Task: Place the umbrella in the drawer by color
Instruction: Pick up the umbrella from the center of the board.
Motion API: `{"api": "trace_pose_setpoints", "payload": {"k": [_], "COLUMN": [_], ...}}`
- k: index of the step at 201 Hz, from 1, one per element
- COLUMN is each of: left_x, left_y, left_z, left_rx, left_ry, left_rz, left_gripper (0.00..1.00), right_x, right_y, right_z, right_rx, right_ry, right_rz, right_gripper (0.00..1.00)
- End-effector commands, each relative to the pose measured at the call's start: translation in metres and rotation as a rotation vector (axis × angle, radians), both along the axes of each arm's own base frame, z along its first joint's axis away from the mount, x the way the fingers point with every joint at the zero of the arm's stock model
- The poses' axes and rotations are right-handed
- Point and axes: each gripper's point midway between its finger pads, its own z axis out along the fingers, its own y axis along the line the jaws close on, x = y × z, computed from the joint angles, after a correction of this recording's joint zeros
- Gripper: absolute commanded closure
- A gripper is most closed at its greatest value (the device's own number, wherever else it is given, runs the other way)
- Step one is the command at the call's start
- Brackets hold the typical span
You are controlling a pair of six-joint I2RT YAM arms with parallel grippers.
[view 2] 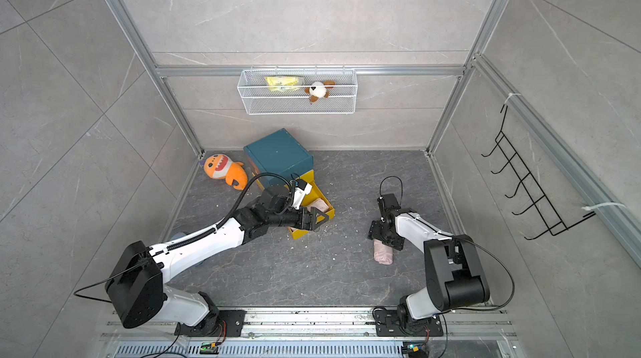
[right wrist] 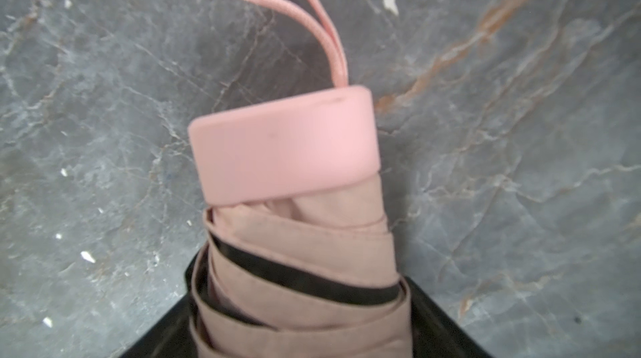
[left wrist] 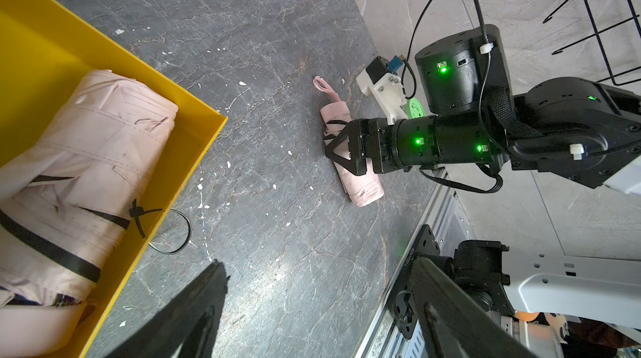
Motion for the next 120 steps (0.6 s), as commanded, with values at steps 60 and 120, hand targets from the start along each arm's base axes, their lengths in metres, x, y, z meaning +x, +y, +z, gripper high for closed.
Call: {"api": "trace_pose_setpoints", "payload": {"k": [60,120], "left_x": [-0.005,-0.009], "left_y": [0.02,0.052], "left_z": [0.015,0.017], "left_rx": [0.012,0.097], "left_ry": [-0.056,-0.103], "left_rz": [0.034,0.083], "left_gripper": [0.14,0.15], "right_x": [0.007,0.036], "right_y": [0.03,0.088], "right_z": [0.008,0.076], "right_rx": [0.119,0.157], "right_ry": [-0.064,-0.224], "right_rz": [0.074,0.217], "right_gripper": [0.61,0.62]}}
